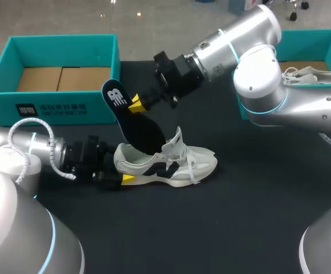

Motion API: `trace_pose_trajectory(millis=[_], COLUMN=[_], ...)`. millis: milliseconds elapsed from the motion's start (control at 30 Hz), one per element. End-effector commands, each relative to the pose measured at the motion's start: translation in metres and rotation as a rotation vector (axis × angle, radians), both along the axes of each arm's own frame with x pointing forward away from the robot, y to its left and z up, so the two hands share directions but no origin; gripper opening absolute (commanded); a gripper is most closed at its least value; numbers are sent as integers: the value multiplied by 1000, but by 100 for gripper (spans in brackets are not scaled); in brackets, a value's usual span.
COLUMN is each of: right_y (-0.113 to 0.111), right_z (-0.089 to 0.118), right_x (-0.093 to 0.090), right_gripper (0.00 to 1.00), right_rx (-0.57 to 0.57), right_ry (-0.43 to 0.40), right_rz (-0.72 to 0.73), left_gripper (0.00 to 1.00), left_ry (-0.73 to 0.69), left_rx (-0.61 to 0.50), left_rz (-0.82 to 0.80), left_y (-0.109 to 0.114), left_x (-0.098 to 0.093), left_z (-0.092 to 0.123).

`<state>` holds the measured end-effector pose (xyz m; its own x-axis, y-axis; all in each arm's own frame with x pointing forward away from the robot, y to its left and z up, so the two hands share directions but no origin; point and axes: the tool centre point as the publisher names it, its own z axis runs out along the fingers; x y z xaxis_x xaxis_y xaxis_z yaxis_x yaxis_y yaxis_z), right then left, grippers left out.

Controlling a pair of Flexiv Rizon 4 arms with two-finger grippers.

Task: Take the shoe out of the shoebox, open the shoe tongue, remove and reinsert the insole, then place the shoe into the shoebox

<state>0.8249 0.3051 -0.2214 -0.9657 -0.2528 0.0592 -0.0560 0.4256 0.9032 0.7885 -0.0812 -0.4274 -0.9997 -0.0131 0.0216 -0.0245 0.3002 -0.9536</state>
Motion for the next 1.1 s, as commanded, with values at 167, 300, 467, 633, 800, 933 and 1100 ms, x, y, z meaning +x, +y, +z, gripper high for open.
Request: trace_pose_trajectory(millis=[167,300,467,633,800,933,1100], right_y=[1,1,1,-3,-8,-10,-12], right_z=[-1,-1,-1,17,36,48,63], right_x=[1,1,1,20,32,39,44], right_gripper=[0,0,0,0,0,0,0], right_rx=[0,0,0,-8,9,5,8], right_ry=[0,0,0,19,55,114,170], right_rz=[0,0,0,-36,-78,-103,-134], left_gripper=[0,0,0,0,0,0,0], left_ry=[-2,-2,-2,-2,-2,-2,-2], left_rx=[1,1,1,1,1,1,1], left_rz=[3,3,3,3,3,3,3], left_y=[0,0,0,0,0,0,0], left_x=[0,0,0,0,0,0,0], left_z=[-3,-3,-3,-3,-3,-3,-3])
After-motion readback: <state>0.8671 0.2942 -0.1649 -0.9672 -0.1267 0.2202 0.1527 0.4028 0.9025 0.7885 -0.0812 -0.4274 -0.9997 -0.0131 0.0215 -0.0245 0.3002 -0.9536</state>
